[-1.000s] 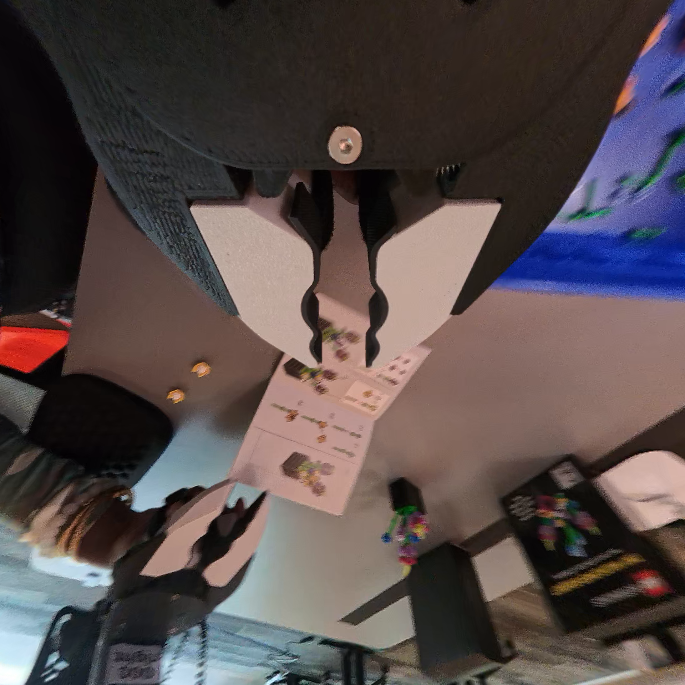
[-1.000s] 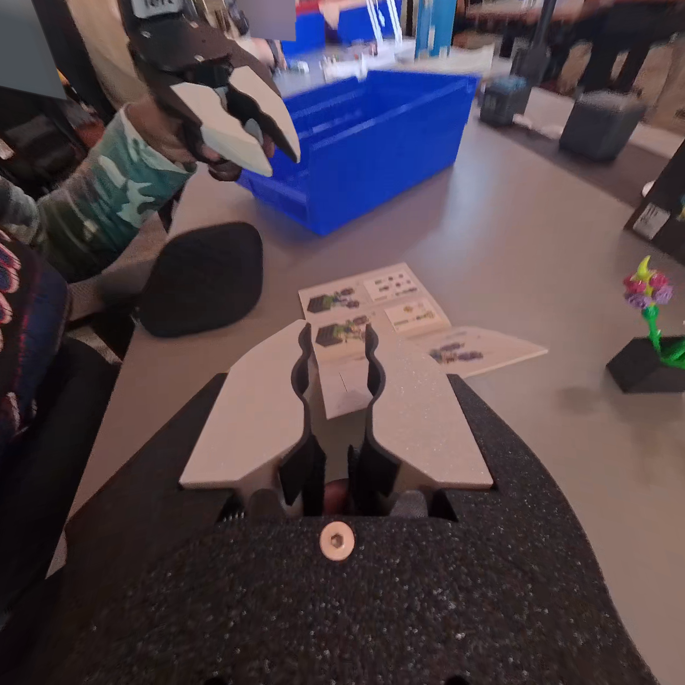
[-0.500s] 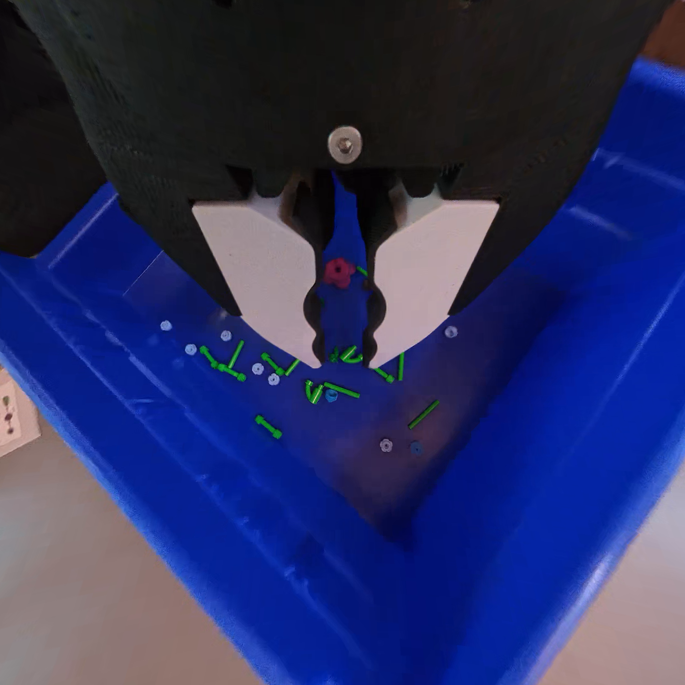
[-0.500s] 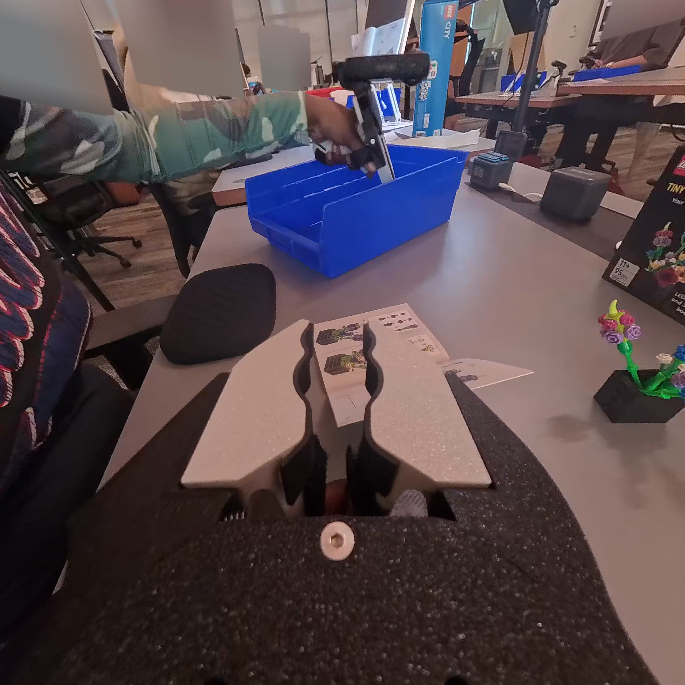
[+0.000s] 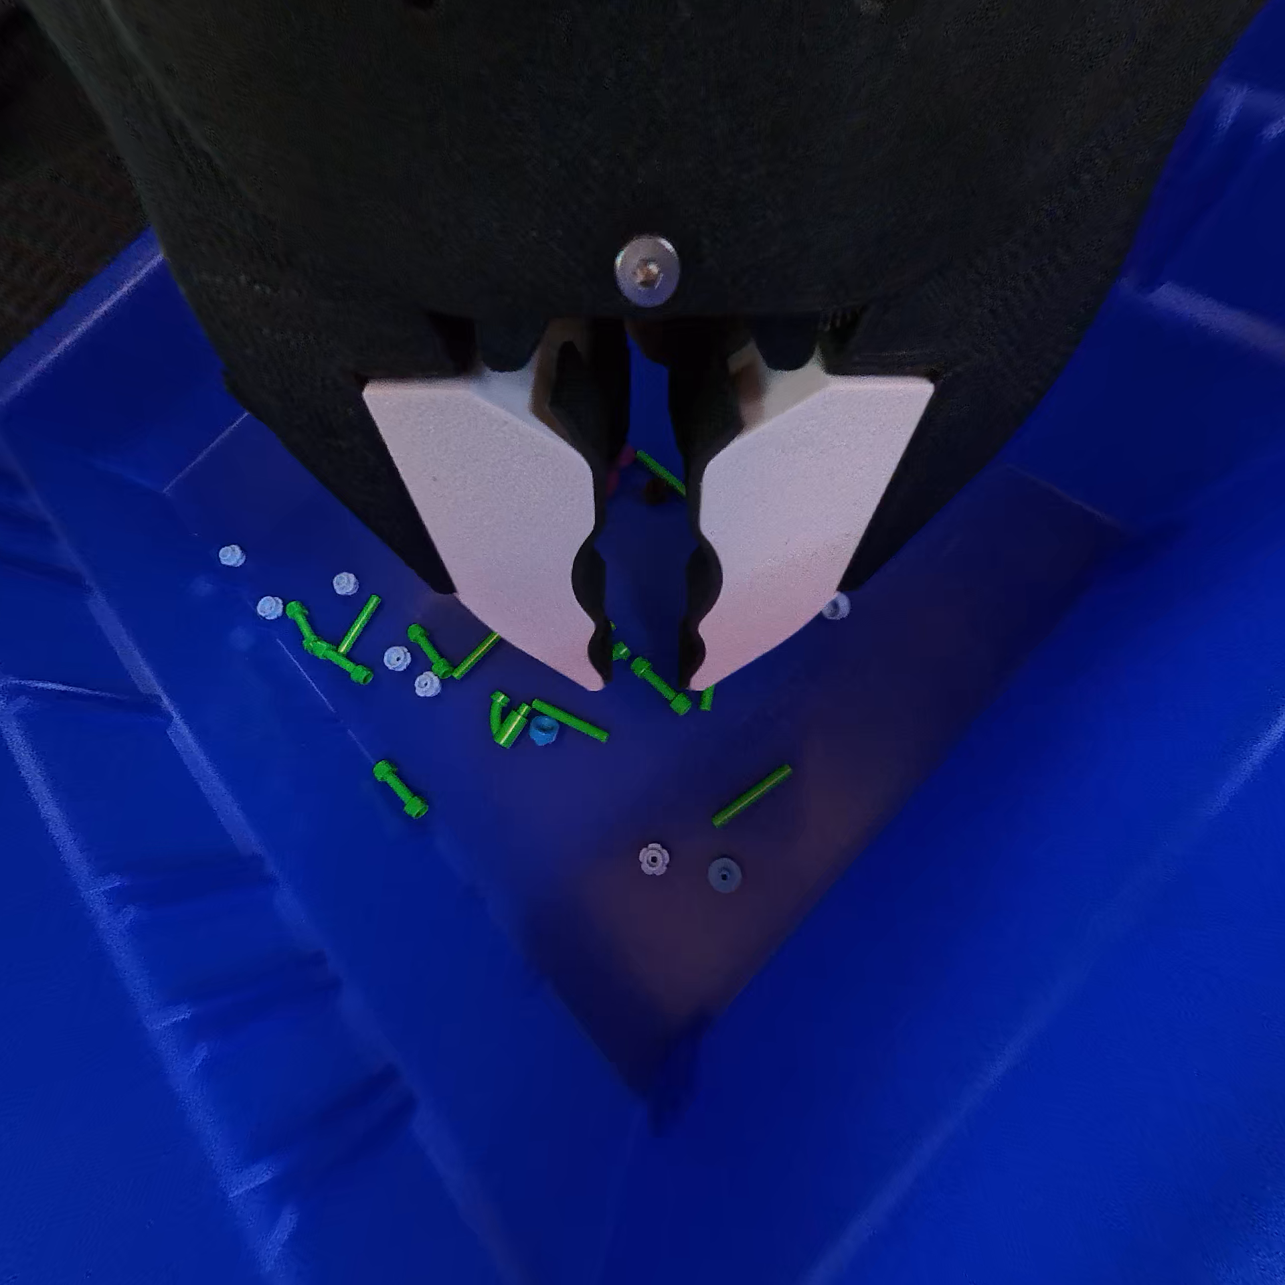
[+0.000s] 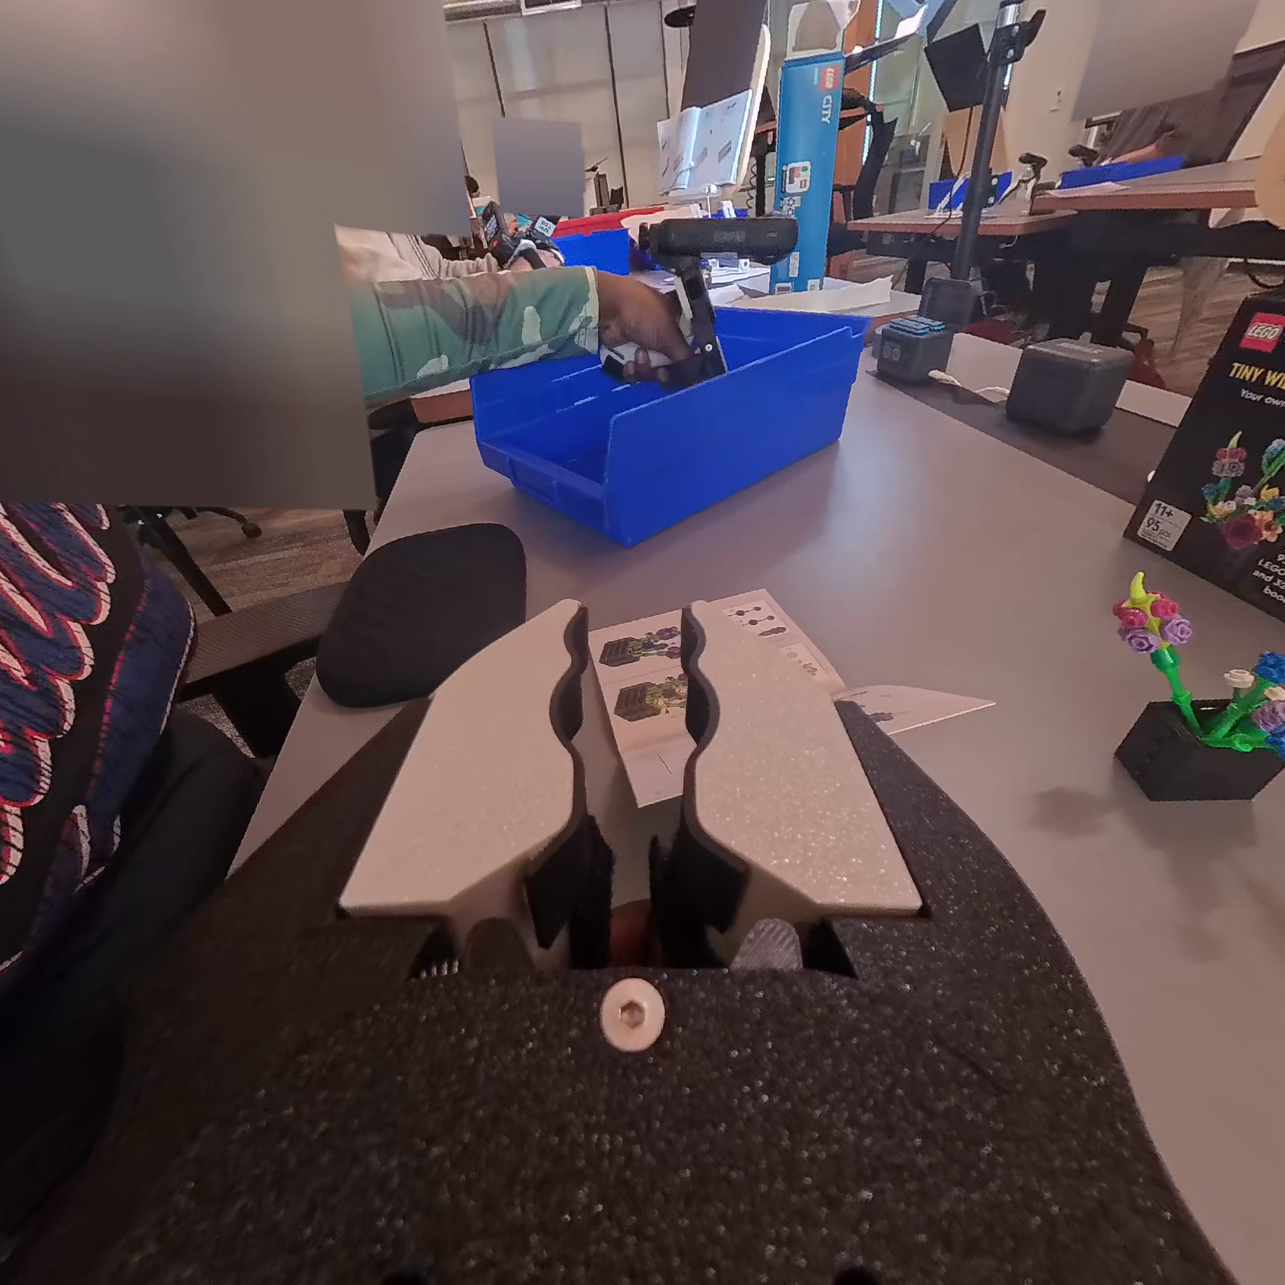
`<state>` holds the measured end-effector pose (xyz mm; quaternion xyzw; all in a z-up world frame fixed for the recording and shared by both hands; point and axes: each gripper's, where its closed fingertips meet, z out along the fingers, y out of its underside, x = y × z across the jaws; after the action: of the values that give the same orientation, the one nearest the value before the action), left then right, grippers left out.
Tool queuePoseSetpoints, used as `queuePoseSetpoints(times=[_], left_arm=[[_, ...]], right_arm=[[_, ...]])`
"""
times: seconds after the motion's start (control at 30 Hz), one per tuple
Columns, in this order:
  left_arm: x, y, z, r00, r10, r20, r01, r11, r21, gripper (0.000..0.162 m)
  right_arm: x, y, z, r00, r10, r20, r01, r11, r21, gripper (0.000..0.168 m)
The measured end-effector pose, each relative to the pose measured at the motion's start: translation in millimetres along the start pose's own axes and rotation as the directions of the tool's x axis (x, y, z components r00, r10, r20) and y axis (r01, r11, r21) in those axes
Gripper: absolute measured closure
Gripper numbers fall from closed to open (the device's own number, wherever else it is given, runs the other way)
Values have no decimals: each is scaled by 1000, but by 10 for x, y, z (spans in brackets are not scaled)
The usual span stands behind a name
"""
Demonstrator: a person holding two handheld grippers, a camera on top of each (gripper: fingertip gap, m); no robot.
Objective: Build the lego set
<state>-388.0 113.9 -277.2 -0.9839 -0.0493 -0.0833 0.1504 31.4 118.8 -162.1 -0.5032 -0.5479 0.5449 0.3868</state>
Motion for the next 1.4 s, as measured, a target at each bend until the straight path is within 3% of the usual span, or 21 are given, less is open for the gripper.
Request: queuePoseSetpoints(times=[0.2, 0.4, 0.6, 0.67, 0.77, 0.9, 1.0, 1.17, 1.4], left_arm=[[-49, 17, 35, 999, 16, 41, -16, 1000, 2, 156], [-41, 16, -2, 988, 128, 88, -130, 991, 13, 156], [509, -89, -729, 959, 270, 87, -283, 918, 277, 156], [918, 63, -1007, 933, 351, 77, -355, 872, 336, 157], [1557, 572, -1153, 871, 487, 70, -483, 818, 313, 156], [2216, 1413, -890, 796, 605, 0, -594, 781, 195, 157], [2433, 1838, -652, 788, 612, -69, -601, 789, 133, 156], [2449, 2138, -424, 806, 579, -124, -579, 814, 41, 156], [2371, 2178, -292, 788, 606, -106, -614, 786, -66, 155]], right_arm=[[15, 55, 28, 1000, -18, -13, 18, 999, -29, 142], [20, 109, 48, 999, -47, -25, 45, 997, -63, 142], [32, 113, 52, 998, -52, -33, 50, 997, -64, 143], [30, 119, 58, 998, -56, -34, 54, 996, -69, 143], [24, 129, 73, 998, -61, -34, 58, 995, -75, 143], [14, 130, 96, 998, -64, -29, 61, 995, -76, 143], [1, 115, 104, 999, -50, -19, 49, 997, -58, 144], [-15, 114, 103, 997, -76, -24, 74, 995, -70, 144], [32, 102, 53, 996, -78, -52, 74, 995, -64, 144]])
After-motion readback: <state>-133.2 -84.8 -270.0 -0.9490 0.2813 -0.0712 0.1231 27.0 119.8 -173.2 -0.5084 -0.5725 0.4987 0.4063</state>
